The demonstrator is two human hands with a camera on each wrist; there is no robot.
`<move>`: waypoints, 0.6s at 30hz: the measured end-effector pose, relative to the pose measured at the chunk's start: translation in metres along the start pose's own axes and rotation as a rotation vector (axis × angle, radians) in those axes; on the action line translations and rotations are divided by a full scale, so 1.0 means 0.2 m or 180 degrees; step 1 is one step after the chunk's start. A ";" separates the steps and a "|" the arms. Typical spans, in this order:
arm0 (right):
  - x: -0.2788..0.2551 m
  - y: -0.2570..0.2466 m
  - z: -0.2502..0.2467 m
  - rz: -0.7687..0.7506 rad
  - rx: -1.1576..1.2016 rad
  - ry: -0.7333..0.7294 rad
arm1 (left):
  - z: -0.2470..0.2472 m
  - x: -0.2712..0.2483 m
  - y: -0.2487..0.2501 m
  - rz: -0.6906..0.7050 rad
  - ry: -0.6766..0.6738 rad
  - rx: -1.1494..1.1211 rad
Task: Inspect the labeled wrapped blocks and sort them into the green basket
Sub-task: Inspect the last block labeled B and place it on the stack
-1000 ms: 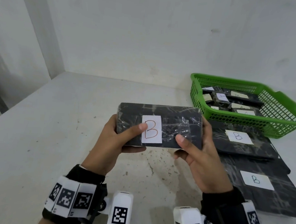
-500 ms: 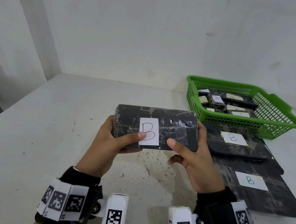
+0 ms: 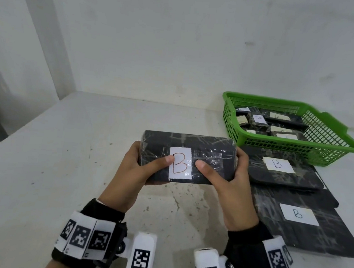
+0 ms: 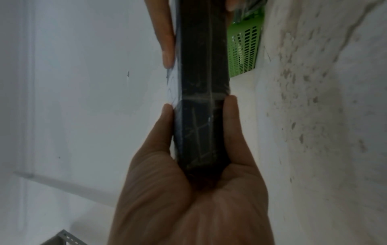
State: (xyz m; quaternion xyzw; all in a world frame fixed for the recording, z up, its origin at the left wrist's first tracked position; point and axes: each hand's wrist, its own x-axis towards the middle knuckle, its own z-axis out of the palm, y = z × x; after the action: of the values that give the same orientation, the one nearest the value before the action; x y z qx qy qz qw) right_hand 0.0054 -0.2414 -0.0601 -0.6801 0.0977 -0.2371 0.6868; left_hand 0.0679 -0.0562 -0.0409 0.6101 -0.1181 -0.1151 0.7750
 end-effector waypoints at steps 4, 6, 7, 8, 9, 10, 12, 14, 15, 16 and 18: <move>0.01 0.03 0.00 -0.0028 -0.0174 0.0092 | 0.00 0.00 0.01 -0.0133 -0.0076 -0.0043; 0.01 0.02 0.00 -0.0031 0.0037 0.0032 | 0.00 0.00 0.00 -0.0056 0.0055 -0.0026; 0.01 0.01 0.00 0.0018 0.0174 -0.0014 | 0.00 0.00 0.00 0.0000 0.0097 -0.0003; 0.01 0.01 0.00 0.0103 0.0329 -0.0019 | 0.01 0.00 0.00 0.0045 0.0093 0.0026; 0.01 0.01 0.01 0.0183 0.0451 0.0016 | 0.02 -0.01 0.00 0.0083 0.0064 0.0052; 0.01 0.01 0.01 0.0200 0.0462 0.0110 | 0.02 -0.01 0.00 0.0111 0.0037 0.0067; 0.01 0.01 0.02 0.0142 0.0288 0.0296 | 0.03 -0.02 0.00 0.0144 0.0007 0.0051; 0.01 0.01 0.01 0.0152 0.0314 0.0342 | 0.04 -0.03 0.00 0.0078 -0.0080 0.0001; 0.02 0.01 0.01 0.0169 0.0359 0.0331 | 0.04 -0.04 -0.01 0.0048 -0.0128 -0.0019; 0.02 0.00 0.00 0.0164 0.0374 0.0327 | 0.03 -0.04 -0.01 0.0047 -0.0145 -0.0024; 0.01 -0.01 -0.01 0.0067 0.0318 0.0326 | 0.03 -0.04 -0.01 0.0108 -0.0137 0.0005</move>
State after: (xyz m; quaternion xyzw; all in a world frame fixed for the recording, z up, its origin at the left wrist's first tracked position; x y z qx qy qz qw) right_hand 0.0059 -0.2436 -0.0573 -0.6309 0.1279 -0.2689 0.7164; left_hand 0.0585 -0.0605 -0.0423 0.6060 -0.1451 -0.1149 0.7736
